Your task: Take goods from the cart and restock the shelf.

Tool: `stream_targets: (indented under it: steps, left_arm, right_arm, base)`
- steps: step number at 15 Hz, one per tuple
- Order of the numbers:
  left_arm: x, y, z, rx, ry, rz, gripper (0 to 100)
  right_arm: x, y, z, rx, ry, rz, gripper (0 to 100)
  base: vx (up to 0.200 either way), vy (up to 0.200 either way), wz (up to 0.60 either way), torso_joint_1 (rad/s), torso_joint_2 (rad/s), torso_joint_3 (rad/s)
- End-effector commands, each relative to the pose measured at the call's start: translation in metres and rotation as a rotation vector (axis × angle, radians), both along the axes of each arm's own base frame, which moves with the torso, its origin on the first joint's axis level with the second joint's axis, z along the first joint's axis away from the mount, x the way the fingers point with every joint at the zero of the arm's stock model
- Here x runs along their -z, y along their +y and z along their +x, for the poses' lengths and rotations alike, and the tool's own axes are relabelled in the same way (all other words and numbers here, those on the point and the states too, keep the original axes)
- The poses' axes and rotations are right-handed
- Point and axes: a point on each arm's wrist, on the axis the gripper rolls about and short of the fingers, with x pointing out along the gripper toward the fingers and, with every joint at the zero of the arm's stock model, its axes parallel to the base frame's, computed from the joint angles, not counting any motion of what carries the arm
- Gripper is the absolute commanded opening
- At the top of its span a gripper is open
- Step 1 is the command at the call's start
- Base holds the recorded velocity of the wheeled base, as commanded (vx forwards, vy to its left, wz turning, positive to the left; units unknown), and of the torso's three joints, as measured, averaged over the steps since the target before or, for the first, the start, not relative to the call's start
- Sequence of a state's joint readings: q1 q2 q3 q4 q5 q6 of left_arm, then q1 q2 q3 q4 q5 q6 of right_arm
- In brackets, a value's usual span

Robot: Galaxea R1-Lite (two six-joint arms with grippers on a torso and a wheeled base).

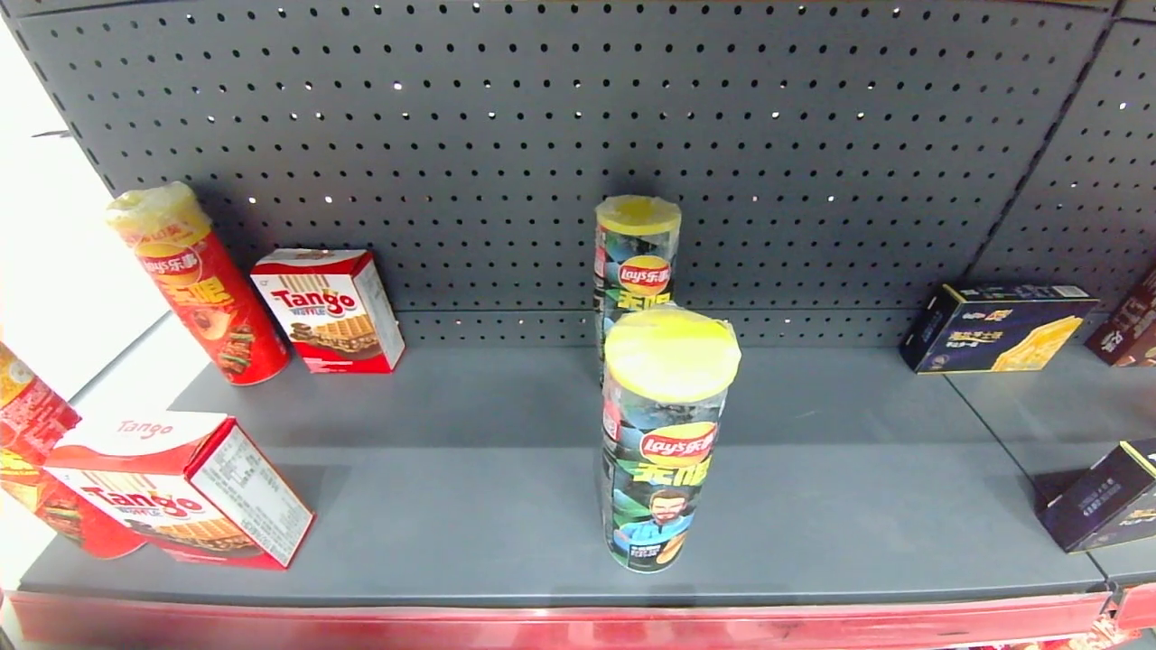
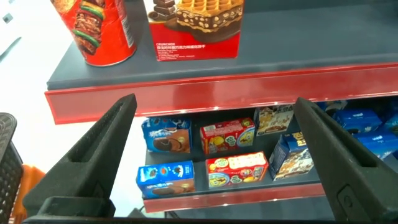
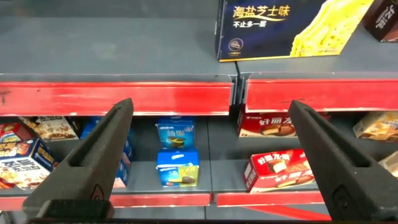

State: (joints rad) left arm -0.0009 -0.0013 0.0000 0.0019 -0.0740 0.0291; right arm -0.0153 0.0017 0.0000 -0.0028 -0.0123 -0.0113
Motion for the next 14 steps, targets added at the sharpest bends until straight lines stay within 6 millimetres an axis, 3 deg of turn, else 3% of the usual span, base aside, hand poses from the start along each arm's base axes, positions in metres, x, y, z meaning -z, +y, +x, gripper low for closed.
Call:
stream_targets:
  steps: [1, 14]
  left_arm:
    - [-0.0001, 0.0000, 0.0001, 0.000, 0.001, 0.002, 100]
    - [-0.0001, 0.0000, 0.0001, -0.001, 0.001, -0.002, 100]
  right_arm:
    - [-0.0001, 0.0000, 0.0002, 0.000, 0.003, -0.001, 100]
    - [-0.0001, 0.0000, 0.0002, -0.002, 0.003, -0.001, 100]
  base:
    - [0.000, 0.000, 0.00, 0.000, 0.00, 0.000]
    - [0.000, 0.000, 0.00, 0.007, -0.01, -0.011]
